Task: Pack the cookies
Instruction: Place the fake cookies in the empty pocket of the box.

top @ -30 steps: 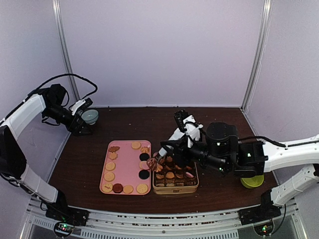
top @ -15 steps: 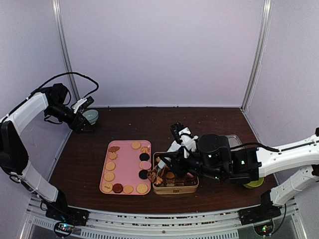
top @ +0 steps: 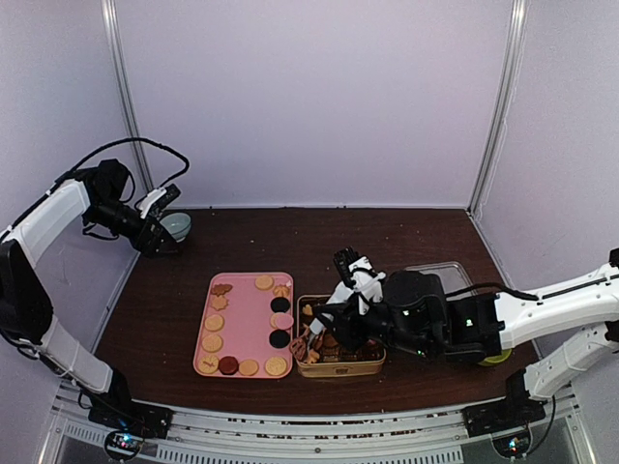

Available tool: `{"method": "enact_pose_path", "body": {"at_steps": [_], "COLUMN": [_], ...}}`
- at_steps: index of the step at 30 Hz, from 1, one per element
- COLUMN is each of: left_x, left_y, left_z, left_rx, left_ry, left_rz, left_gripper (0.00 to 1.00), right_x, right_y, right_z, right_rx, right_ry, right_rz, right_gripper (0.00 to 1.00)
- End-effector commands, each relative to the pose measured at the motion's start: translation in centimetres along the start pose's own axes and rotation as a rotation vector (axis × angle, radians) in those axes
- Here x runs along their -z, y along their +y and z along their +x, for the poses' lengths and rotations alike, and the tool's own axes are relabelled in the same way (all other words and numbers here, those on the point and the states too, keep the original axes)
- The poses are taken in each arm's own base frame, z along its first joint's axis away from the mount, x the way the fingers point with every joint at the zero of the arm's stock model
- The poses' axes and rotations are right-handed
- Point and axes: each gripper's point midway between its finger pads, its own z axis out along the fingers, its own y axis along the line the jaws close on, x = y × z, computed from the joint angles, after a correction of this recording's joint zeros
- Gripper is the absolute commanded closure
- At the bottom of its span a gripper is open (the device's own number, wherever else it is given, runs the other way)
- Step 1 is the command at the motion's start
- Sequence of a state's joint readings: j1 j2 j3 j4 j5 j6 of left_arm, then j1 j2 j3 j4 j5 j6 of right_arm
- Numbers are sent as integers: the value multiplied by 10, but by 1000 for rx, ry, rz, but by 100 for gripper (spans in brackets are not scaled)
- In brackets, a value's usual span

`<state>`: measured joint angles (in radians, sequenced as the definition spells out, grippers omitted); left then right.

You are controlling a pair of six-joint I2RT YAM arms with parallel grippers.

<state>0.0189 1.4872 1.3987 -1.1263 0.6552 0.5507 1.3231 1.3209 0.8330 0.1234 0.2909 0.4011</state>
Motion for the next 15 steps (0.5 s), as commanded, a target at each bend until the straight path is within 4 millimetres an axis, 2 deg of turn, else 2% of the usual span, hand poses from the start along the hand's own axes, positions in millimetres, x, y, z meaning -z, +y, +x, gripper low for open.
{"method": "enact_pose_path", "body": {"at_steps": [1, 8, 15], "left_x": [9, 12, 14], "left_y": [-5, -8, -11], "left_z": [-5, -5, -8], "left_rx": [-6, -2, -3], "left_ry": [-34, -44, -52], "left_rz": [-12, -12, -6], "left_gripper": [3, 3, 3], "right_x": [2, 3, 9], "right_y": [-1, 1, 4], "right_z": [-11, -18, -41], "right_rx": [-12, 5, 22], "right_ry": [-48, -63, -118], "right_rz": [18, 15, 17], "right_gripper": [60, 57, 60]}}
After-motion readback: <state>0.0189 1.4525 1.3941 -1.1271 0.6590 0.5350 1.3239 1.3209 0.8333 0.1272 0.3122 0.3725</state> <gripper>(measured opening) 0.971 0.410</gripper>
